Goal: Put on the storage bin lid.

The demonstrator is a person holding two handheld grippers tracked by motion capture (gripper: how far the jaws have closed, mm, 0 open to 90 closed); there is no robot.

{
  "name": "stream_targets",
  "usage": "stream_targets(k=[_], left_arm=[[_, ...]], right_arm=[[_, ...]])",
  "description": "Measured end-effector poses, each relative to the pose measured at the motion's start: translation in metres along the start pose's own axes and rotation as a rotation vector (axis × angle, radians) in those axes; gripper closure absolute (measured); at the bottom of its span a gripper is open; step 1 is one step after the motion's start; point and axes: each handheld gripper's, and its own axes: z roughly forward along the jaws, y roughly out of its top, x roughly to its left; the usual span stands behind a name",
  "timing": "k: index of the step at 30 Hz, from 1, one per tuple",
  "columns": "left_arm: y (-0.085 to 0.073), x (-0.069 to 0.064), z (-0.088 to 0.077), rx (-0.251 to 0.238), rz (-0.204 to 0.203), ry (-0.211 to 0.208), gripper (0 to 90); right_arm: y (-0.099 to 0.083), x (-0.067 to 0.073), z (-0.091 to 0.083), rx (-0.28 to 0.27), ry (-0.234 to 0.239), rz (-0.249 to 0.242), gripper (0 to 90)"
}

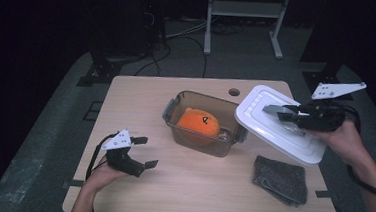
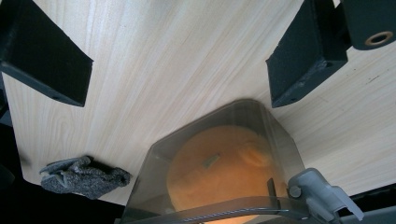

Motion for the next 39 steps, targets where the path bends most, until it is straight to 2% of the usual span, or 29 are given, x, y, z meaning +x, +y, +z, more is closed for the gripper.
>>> stream_targets(k=[13, 39], left_arm=[[0.0, 0.0, -0.001, -0.006, -0.004, -0.002, 5.8], [-0.001, 0.002, -0.003, -0.015, -0.003, 0.0, 5.8]], right_arm=[[0.029, 0.01, 0.023, 0.006, 0.043, -0.057, 65.5], [0.073, 0.032, 0.083, 0.018, 0.146, -0.123, 65.4]])
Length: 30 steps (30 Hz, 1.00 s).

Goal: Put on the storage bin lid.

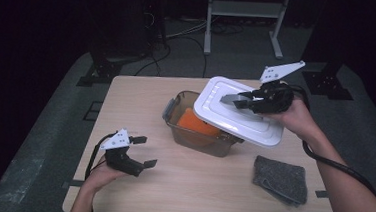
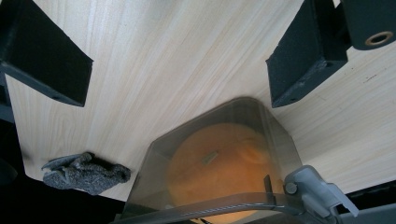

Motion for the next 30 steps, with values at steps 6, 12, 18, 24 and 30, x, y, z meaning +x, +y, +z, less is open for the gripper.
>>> stream_targets(k=[6, 12, 18, 24, 30], left_arm=[[-0.001, 0.0, 0.0, -0.002, -0.004, 0.001, 5.8], [-0.002, -0.001, 0.001, 0.005, -0.006, -0.002, 5.7], [-0.002, 0.0, 0.0, 0.005, -0.001, 0.0, 5.7], [-0.002, -0.001, -0.001, 0.006, 0.001, 0.0, 5.8], [-0.001, -0.001, -0.002, 0.0, 0.001, 0.003, 5.8]], right_arm=[[0.005, 0.0, 0.013, 0.003, 0.018, -0.01, 65.5], [0.01, -0.001, 0.024, 0.008, 0.033, -0.021, 65.4], [0.016, -0.001, 0.032, 0.004, 0.043, -0.028, 65.5], [0.02, -0.001, 0.041, -0.001, 0.051, -0.038, 65.5], [0.021, -0.001, 0.051, 0.004, 0.062, -0.037, 65.4]])
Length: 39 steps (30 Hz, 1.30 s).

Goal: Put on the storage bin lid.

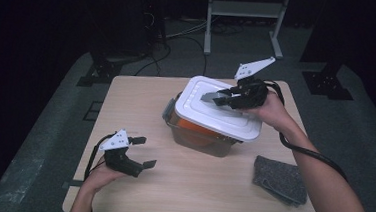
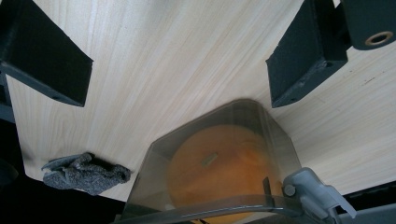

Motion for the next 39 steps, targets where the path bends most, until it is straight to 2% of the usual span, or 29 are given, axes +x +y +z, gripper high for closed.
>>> stream_targets(k=[16, 25, 39], left_arm=[[0.001, 0.0, -0.002, -0.007, -0.002, 0.001, 5.8], [0.001, 0.0, -0.002, -0.007, -0.002, -0.001, 5.7], [0.0, 0.001, -0.003, -0.004, -0.005, 0.001, 5.7]], right_arm=[[0.002, -0.001, 0.035, 0.013, 0.045, -0.018, 65.4], [-0.002, -0.006, 0.048, 0.022, 0.05, -0.006, 65.4], [-0.01, -0.012, 0.066, 0.057, 0.054, -0.014, 65.4]])
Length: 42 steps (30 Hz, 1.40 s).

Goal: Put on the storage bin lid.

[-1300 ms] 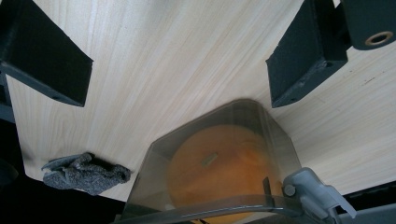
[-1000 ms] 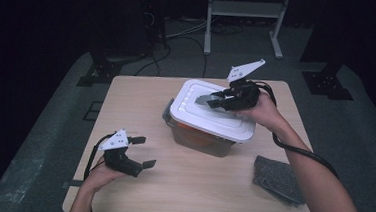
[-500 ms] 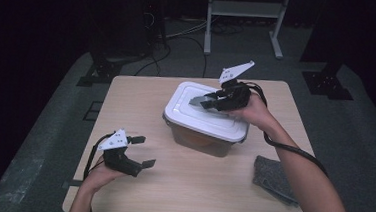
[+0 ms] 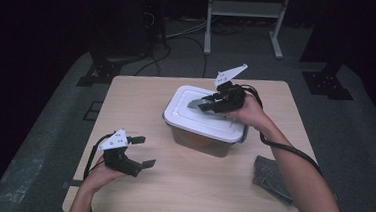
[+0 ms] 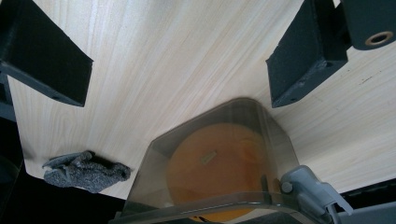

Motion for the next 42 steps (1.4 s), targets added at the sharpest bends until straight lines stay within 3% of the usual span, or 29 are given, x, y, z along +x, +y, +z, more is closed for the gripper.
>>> stream_targets(k=[16, 42], left_arm=[[0.0, 0.0, -0.001, -0.011, -0.004, -0.004, 5.7], [0.0, -0.001, 0.001, -0.002, -0.001, -0.014, 5.7]], right_arm=[[-0.01, -0.006, 0.016, 0.028, 0.003, 0.006, 65.4], [-0.016, -0.008, 0.017, 0.005, 0.022, -0.001, 64.7]])
